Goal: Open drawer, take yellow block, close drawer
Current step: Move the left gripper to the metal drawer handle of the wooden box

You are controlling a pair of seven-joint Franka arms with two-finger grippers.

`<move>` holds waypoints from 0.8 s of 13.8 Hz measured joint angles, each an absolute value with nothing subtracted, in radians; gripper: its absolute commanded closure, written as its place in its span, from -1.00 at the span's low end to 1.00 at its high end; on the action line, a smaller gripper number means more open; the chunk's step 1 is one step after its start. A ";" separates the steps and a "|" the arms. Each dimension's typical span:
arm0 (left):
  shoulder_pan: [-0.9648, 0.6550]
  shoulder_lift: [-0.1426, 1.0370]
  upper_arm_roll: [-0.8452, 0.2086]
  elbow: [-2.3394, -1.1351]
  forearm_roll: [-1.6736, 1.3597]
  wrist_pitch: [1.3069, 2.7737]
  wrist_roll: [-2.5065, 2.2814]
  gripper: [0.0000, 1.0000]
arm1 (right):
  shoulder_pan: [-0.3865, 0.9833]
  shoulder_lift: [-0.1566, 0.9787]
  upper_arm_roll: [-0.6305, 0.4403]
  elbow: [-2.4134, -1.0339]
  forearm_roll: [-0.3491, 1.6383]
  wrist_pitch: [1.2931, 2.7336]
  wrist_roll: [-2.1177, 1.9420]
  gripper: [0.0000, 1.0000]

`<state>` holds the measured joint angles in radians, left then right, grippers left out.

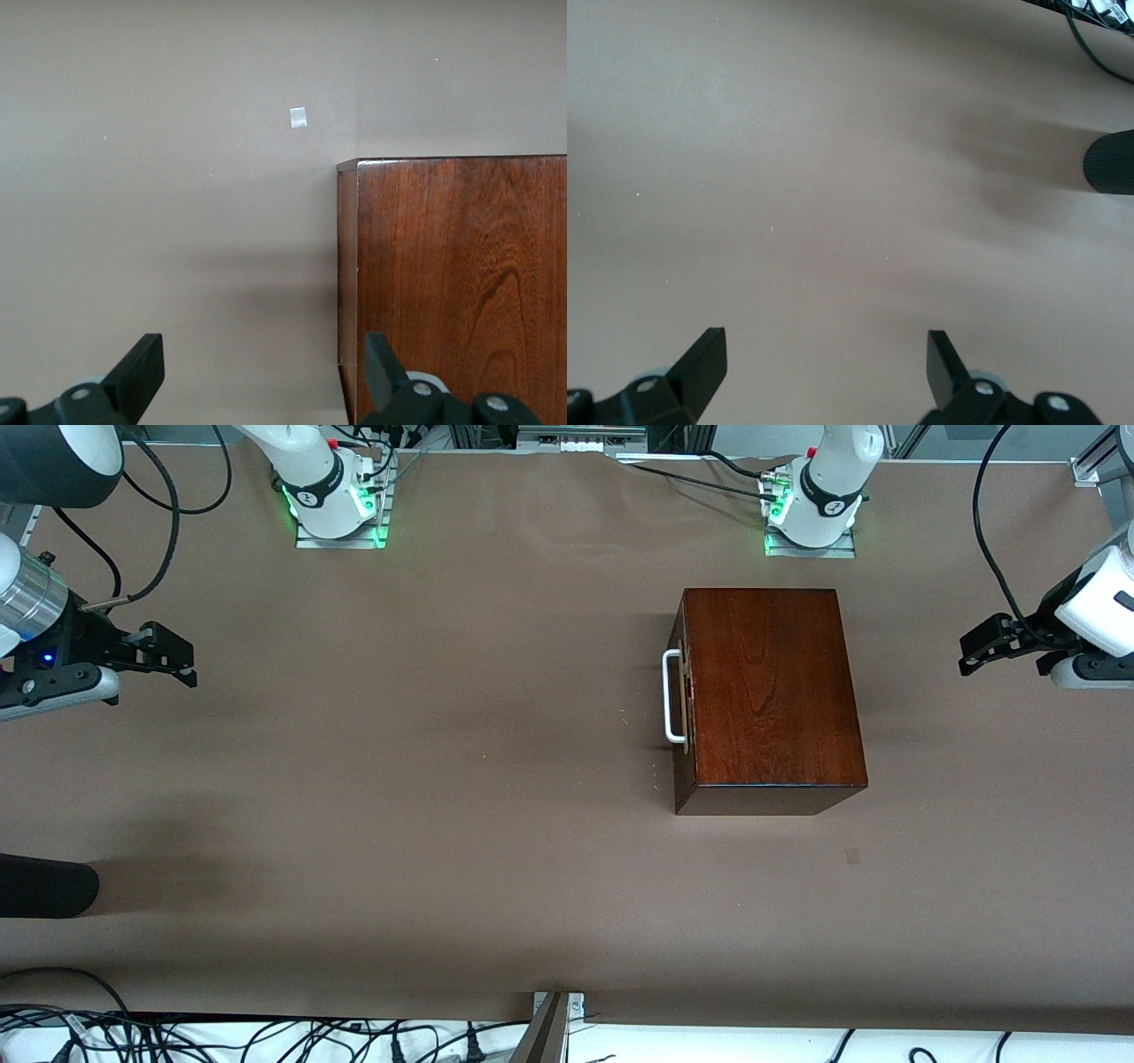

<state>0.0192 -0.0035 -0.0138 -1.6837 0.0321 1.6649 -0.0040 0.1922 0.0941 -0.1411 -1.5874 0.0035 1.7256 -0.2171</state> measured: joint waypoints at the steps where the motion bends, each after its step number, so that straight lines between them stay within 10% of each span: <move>1: 0.019 -0.003 -0.014 -1.684 0.032 1.660 -0.004 -1.00 | 0.192 0.094 -0.141 -1.587 0.004 1.726 -0.217 -1.00; 11: 0.009 -0.003 -0.079 -1.681 0.030 1.595 -0.011 -1.00 | 0.192 0.094 -0.141 -1.587 0.004 1.726 -0.217 -1.00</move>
<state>0.0086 -0.0035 -0.0794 -1.6813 0.0301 1.5955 -0.0107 0.1922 0.0941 -0.1411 -1.5874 0.0036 1.7256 -0.2173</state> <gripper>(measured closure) 0.000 0.000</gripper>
